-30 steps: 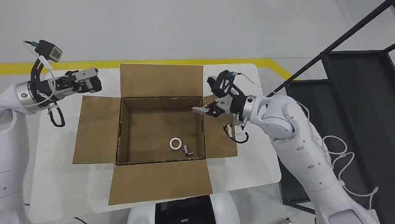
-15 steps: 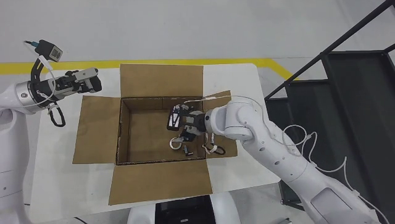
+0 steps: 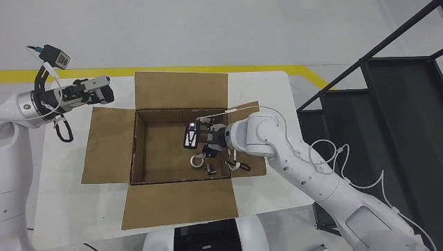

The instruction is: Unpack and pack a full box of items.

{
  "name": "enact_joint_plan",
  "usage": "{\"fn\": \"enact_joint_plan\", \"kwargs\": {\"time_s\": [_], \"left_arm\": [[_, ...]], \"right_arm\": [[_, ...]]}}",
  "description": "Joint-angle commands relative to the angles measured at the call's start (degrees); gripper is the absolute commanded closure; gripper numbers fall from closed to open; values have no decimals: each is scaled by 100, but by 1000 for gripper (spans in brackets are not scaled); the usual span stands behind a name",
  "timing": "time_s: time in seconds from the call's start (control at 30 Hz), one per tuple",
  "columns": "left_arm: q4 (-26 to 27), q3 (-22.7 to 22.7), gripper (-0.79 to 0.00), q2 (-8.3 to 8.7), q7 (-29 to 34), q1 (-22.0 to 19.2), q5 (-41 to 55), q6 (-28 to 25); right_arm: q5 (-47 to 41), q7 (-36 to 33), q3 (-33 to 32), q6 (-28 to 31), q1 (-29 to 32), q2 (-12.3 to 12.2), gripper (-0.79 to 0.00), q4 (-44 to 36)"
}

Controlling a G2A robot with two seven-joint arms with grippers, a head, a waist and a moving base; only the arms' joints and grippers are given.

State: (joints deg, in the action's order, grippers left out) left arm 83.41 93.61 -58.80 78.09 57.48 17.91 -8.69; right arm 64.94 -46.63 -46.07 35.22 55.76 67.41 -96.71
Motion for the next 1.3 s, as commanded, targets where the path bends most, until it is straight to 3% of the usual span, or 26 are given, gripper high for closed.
{"fn": "enact_joint_plan", "kwargs": {"time_s": [0.0,0.3,0.5,0.8,0.9,1.0,1.03,1.1,1.27], "left_arm": [[0,0,-785,0,0,0,0,0],[0,0,-785,0,0,0,0,0],[0,0,-785,0,0,0,0,0],[0,0,-785,0,0,0,0,0],[0,0,-785,0,0,0,0,0],[0,0,-785,0,0,0,0,0],[0,0,-785,0,0,0,0,0],[0,0,-785,0,0,0,0,0],[0,0,-785,0,0,0,0,0]], "right_arm": [[0,0,0,0,0,0,-785,0],[20,123,293,63,-11,68,-785,110],[0,88,904,39,-397,303,-785,598],[273,-477,1567,-545,-891,668,-779,1158],[331,-619,1687,-727,-974,763,-696,1338],[439,-725,1768,-871,-1022,833,-570,1473],[477,-749,1789,-909,-1030,853,-480,1513],[520,-770,1822,-946,-1044,888,-416,1596],[439,-914,1936,-846,-1052,986,-443,1865]]}}
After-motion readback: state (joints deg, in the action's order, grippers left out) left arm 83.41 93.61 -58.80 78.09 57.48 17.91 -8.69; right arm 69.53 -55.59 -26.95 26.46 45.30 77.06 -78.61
